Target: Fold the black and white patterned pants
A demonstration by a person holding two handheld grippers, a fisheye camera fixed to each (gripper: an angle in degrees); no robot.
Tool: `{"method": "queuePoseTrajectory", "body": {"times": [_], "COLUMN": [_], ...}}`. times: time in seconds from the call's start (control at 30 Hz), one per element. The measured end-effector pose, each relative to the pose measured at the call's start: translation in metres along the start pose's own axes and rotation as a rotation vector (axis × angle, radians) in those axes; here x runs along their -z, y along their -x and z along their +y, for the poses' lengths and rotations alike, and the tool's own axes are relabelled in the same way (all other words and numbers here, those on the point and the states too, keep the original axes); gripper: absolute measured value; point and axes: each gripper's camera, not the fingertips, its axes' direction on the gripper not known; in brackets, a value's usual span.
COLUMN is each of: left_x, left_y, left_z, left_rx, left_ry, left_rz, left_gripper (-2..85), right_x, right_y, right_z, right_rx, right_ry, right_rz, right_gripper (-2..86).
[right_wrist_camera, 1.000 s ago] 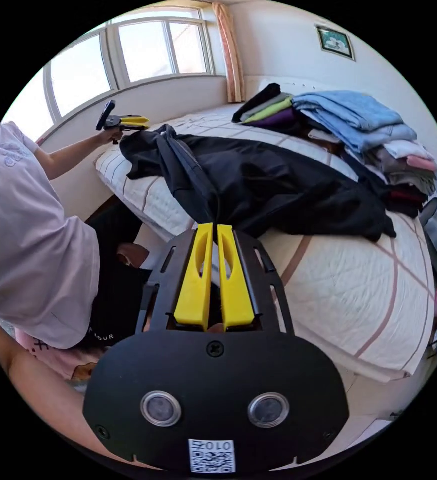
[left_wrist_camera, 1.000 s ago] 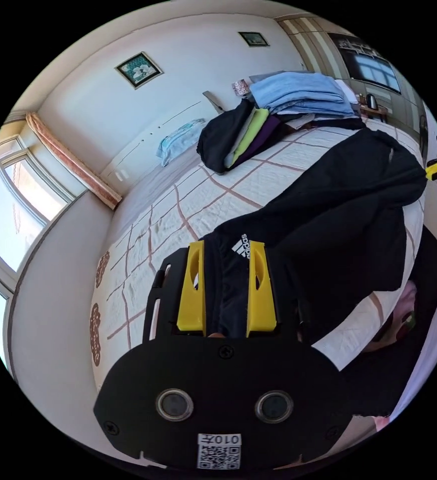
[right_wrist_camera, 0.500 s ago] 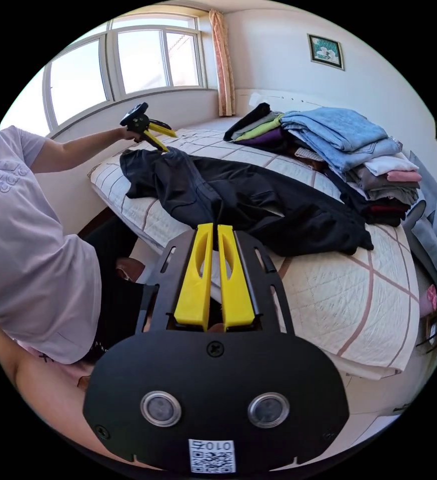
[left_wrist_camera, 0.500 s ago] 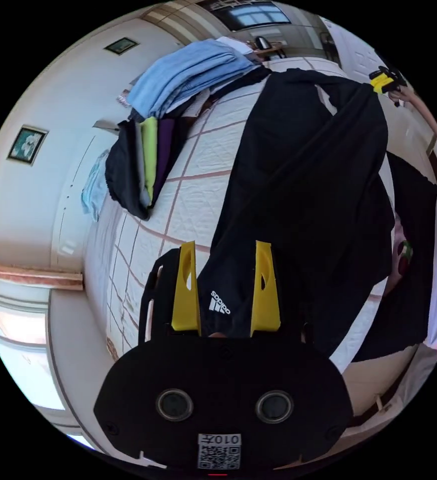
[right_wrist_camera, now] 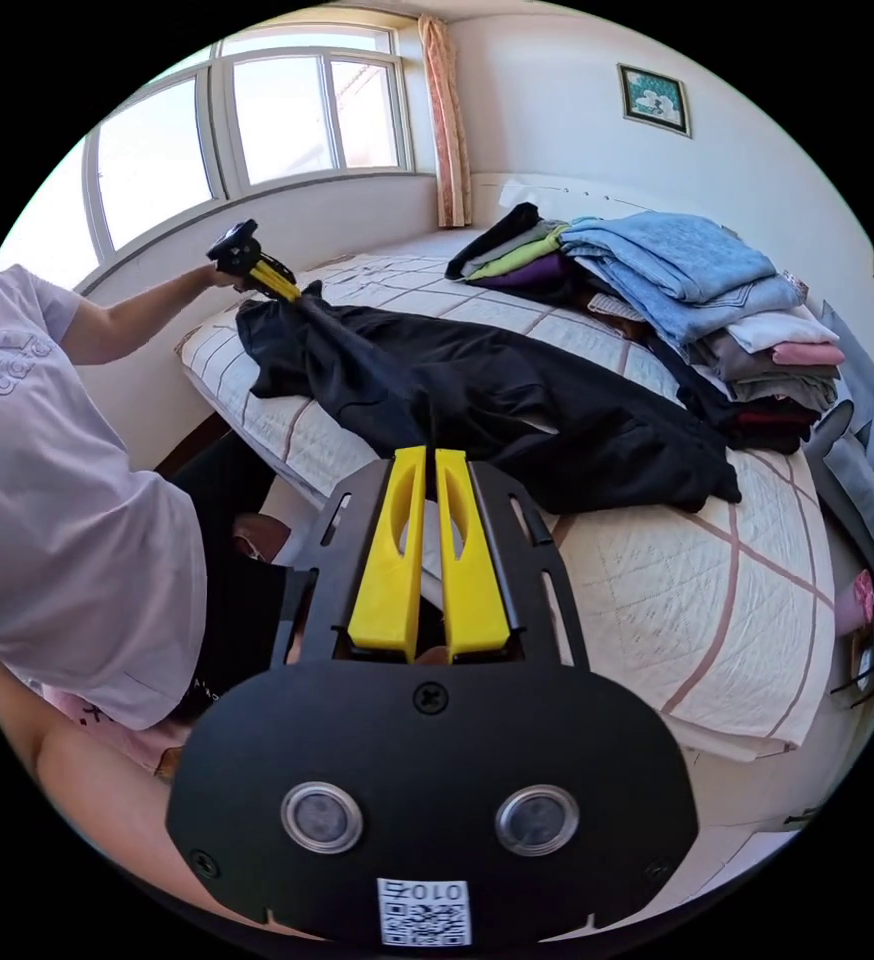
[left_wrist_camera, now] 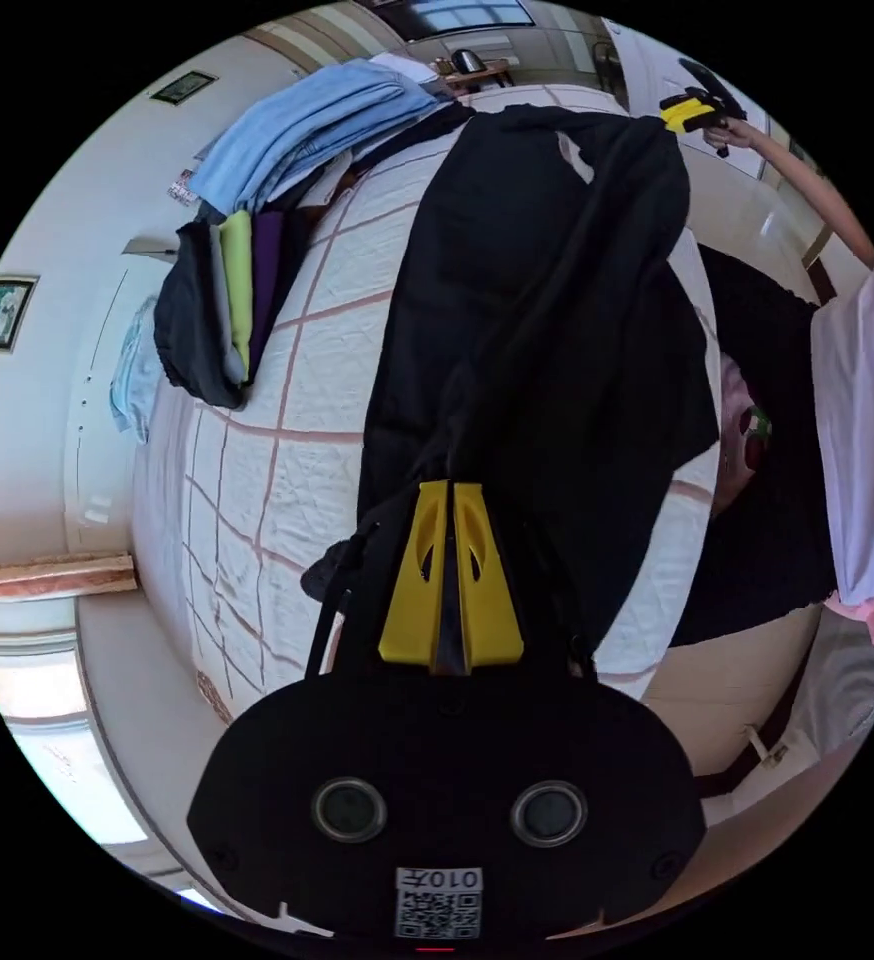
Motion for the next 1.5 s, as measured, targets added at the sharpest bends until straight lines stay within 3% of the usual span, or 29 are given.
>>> {"method": "queuePoseTrajectory", "body": {"times": [0.17, 0.3, 0.5, 0.67, 0.77, 1.03, 1.13, 1.27, 1.5], "left_x": [0.102, 0.130, 0.132, 0.164, 0.178, 0.197, 0.204, 0.210, 0.203], "left_y": [-0.090, -0.158, -0.206, -0.205, -0.196, -0.170, -0.173, -0.182, -0.167], "left_z": [0.111, 0.177, 0.202, 0.230, 0.239, 0.241, 0.244, 0.252, 0.280], "left_rx": [0.288, 0.507, 0.537, 0.637, 0.699, 0.729, 0.735, 0.764, 0.904], "left_ry": [-0.165, -0.102, -0.110, -0.222, -0.273, -0.310, -0.306, -0.283, -0.273], "left_rz": [-0.159, -0.186, -0.117, -0.279, -0.379, -0.437, -0.448, -0.456, -0.485], "left_gripper": [-0.2, -0.3, -0.3, -0.3, -0.3, -0.3, -0.3, -0.3, -0.3], "right_x": [-0.001, -0.023, -0.060, -0.047, -0.046, -0.092, -0.128, -0.149, -0.114], "right_y": [0.011, 0.013, 0.028, 0.042, 0.049, 0.111, 0.125, 0.134, 0.133], "right_z": [-0.007, -0.020, -0.046, -0.069, -0.092, -0.175, -0.177, -0.168, -0.188], "right_rx": [-0.015, -0.043, -0.057, -0.117, -0.041, 0.643, 0.763, 0.779, 0.589], "right_ry": [-0.039, 0.020, 0.115, 0.075, 0.058, 0.355, 0.537, 0.555, 0.361], "right_rz": [0.043, 0.031, 0.063, 0.181, 0.268, 0.125, 0.133, 0.162, 0.240], "right_gripper": [1.7, 2.9, 7.9, 11.3, 12.5, 12.2, 11.5, 7.8, 2.6]}}
